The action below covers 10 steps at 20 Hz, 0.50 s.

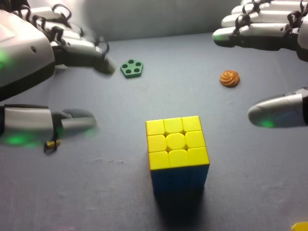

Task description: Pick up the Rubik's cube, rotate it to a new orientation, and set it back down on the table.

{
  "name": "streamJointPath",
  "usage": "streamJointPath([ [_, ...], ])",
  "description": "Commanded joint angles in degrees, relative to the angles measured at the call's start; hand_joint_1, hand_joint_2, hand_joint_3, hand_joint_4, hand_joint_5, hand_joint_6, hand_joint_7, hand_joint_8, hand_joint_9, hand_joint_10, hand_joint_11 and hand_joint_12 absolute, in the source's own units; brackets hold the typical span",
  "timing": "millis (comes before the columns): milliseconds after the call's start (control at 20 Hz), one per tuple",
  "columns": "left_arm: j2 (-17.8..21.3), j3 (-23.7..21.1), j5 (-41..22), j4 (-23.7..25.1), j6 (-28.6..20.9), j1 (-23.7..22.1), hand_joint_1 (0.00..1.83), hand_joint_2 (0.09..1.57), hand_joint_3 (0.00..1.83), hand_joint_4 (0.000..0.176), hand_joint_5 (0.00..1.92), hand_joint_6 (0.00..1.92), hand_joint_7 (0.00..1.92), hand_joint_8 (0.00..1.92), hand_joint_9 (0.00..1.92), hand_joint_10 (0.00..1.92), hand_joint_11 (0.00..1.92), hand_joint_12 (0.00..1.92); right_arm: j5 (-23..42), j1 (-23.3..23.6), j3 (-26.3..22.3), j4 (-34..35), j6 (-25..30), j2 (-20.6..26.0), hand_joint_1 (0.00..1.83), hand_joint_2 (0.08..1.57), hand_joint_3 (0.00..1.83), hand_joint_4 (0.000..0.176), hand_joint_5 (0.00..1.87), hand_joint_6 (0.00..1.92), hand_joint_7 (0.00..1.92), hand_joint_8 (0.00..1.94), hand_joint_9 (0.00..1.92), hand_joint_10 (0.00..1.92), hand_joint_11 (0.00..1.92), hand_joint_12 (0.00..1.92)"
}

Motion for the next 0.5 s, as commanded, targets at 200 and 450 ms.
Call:
streamJointPath([
  [200,-0.1,-0.1,-6.1,-0.9,-0.1,-0.5,0.0,1.01,0.0,0.0,0.39,0.01,0.32,0.0,0.26,0.01,0.0,0.47,5.2,0.6,0.0,1.7,-0.1,-0.1,0.0,0.9,0.01,0.123,0.2,0.0,0.13,0.0,0.1,0.0,0.0,0.3],
  [450,-0.1,-0.6,-4.1,-2.6,-0.1,-0.4,0.0,1.04,0.0,0.063,0.41,0.0,0.31,0.0,0.31,0.01,0.0,0.68,4.6,0.6,0.0,3.2,-0.1,-0.2,0.0,0.88,0.0,0.174,0.17,0.0,0.11,0.0,0.06,0.0,0.0,0.25],
])
